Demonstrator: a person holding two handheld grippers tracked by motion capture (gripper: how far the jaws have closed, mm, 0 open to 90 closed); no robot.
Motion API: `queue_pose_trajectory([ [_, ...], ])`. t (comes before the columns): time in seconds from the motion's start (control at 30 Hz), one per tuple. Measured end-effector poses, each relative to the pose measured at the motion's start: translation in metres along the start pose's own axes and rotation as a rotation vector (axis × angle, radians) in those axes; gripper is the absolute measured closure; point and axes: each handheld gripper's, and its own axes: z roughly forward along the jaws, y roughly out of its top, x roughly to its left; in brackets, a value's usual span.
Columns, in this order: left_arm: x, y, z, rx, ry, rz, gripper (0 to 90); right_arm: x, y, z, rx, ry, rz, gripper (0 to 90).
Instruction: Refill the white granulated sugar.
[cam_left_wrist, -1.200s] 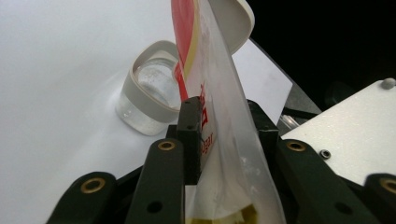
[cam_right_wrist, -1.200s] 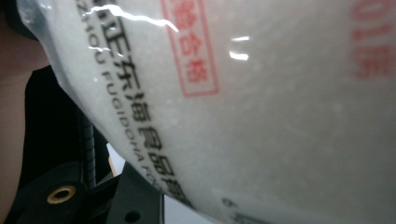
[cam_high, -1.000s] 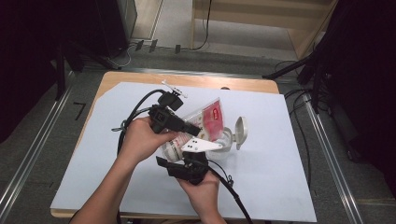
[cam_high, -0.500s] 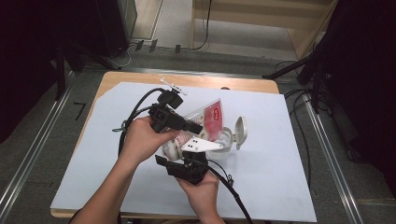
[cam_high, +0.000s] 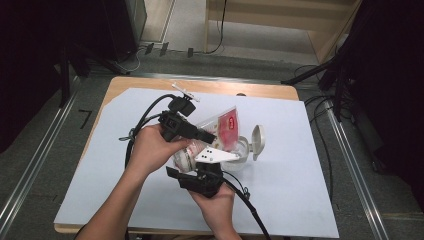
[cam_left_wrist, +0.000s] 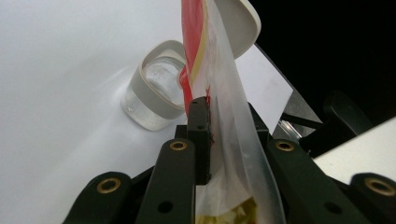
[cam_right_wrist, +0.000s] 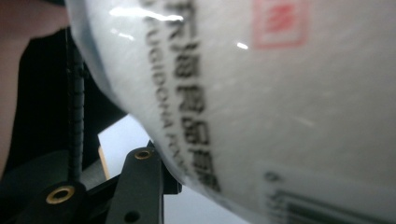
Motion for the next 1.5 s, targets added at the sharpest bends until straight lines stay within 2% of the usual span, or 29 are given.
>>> queue_pose_trajectory([
  [0.07, 0.000, 0.000, -0.001, -0.004, 0.002, -0.010, 79.8, 0.000, 0.001, 0.000, 0.007, -0.007, -0.020, 60.3],
  [0.13, 0.000, 0.001, -0.002, 0.003, -0.001, -0.013, 79.6, 0.000, 0.003, -0.001, 0.018, 0.001, -0.017, 61.0],
  [0.4, -0.004, 0.017, -0.003, 0.051, 0.006, 0.000, 79.1, 0.001, 0.010, -0.002, -0.005, 0.031, 0.004, 61.0],
  [0.53, -0.003, 0.021, 0.000, 0.037, -0.009, -0.001, 78.6, 0.000, 0.013, -0.004, -0.015, 0.032, 0.021, 61.3],
  [0.8, -0.002, 0.022, 0.003, 0.025, -0.007, 0.006, 79.0, -0.001, 0.013, -0.002, -0.011, 0.022, 0.030, 61.7],
  [0.93, -0.001, 0.021, 0.003, 0.024, -0.007, 0.008, 79.1, 0.000, 0.013, -0.002, -0.002, 0.015, 0.020, 61.6],
  [1.13, -0.002, 0.022, 0.001, -0.003, -0.008, 0.005, 78.9, 0.000, 0.015, -0.001, -0.006, 0.006, 0.005, 62.0],
  [1.23, -0.002, 0.022, 0.000, -0.006, 0.000, 0.007, 78.8, -0.001, 0.016, -0.001, -0.010, 0.013, 0.000, 62.1],
  [1.4, -0.003, 0.021, 0.001, -0.008, 0.018, 0.011, 78.6, -0.002, 0.015, 0.002, -0.014, 0.036, 0.022, 61.9],
  [1.5, -0.002, 0.021, 0.001, -0.002, 0.019, 0.002, 78.5, -0.002, 0.015, 0.003, -0.011, 0.036, 0.022, 61.1],
])
